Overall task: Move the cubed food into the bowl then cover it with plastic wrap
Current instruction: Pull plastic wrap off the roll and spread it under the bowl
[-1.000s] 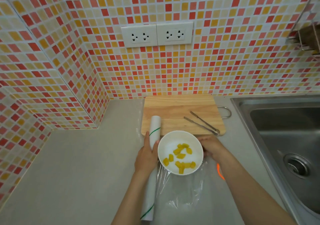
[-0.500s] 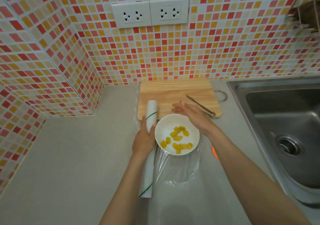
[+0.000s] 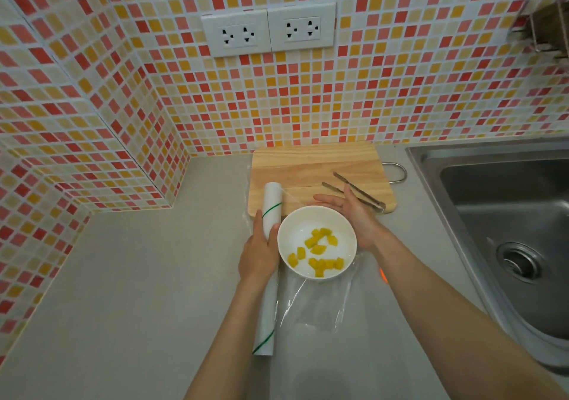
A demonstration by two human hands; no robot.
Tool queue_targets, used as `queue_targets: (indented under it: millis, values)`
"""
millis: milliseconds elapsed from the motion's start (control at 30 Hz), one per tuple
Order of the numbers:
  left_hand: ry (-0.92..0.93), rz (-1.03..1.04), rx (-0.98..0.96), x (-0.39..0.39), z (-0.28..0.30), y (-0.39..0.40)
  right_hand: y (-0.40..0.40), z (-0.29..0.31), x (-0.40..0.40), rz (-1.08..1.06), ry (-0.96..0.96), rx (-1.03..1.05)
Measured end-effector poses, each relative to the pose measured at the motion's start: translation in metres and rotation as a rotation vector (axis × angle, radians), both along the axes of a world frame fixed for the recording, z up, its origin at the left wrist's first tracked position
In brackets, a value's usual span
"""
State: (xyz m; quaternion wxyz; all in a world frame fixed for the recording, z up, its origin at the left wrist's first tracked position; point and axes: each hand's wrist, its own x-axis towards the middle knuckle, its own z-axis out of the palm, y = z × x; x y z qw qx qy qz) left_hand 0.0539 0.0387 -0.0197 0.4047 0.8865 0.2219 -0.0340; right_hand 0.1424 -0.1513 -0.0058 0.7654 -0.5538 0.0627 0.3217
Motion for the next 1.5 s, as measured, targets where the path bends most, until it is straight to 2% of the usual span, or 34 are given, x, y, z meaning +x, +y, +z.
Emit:
queue_targets:
  millis: [133, 233, 300, 400, 600, 800, 933, 1000, 1067, 1100, 1167, 1367, 1500]
  values:
    - [0.002, -0.004, -0.004, -0.001, 0.001, 0.0, -0.002, 0.004, -0.007, -0.27, -0.021, -0.015]
    - [-0.001, -0.003, -0.001, -0.002, 0.001, 0.0, -0.01, 0.009, -0.022, -0.624, -0.172, -0.218]
    - [-0.002, 0.0, 0.009, -0.002, 0.0, -0.001, -0.012, 0.014, -0.045, -0.833, -0.3, -0.262]
    - [0.0, 0.006, 0.023, -0.001, -0.001, -0.004, 0.006, 0.006, -0.081, -0.858, -0.369, -0.183]
    - [0.012, 0.013, 0.061, -0.002, 0.0, -0.01, 0.04, -0.014, -0.097, -0.872, -0.119, -0.09]
    - [0.016, 0.018, 0.055, -0.002, 0.001, -0.009, 0.027, -0.014, -0.095, -0.69, -0.148, -0.111]
    - [-0.001, 0.022, 0.036, -0.003, 0.003, -0.009, 0.004, -0.002, -0.095, -0.524, -0.507, -0.432]
    - [-0.001, 0.027, 0.023, -0.003, 0.004, -0.009, -0.005, 0.01, -0.086, -0.248, -0.68, -0.65]
    - [0.01, 0.027, 0.021, -0.003, 0.005, -0.008, -0.004, 0.021, -0.076, 0.139, -0.827, -0.92]
    - [0.016, 0.022, 0.022, -0.003, 0.005, -0.008, -0.002, 0.024, -0.073, 0.299, -0.885, -1.01]
    - [0.025, 0.013, 0.021, -0.002, 0.005, -0.007, 0.004, 0.026, -0.069, 0.483, -0.945, -1.097]
    - [0.0, -0.008, -0.083, -0.001, 0.003, 0.002, 0.007, 0.027, -0.064, 0.584, -0.926, -1.157]
    - [-0.036, -0.024, -0.347, -0.002, 0.003, 0.014, 0.005, 0.032, -0.064, 0.6, -0.926, -1.14]
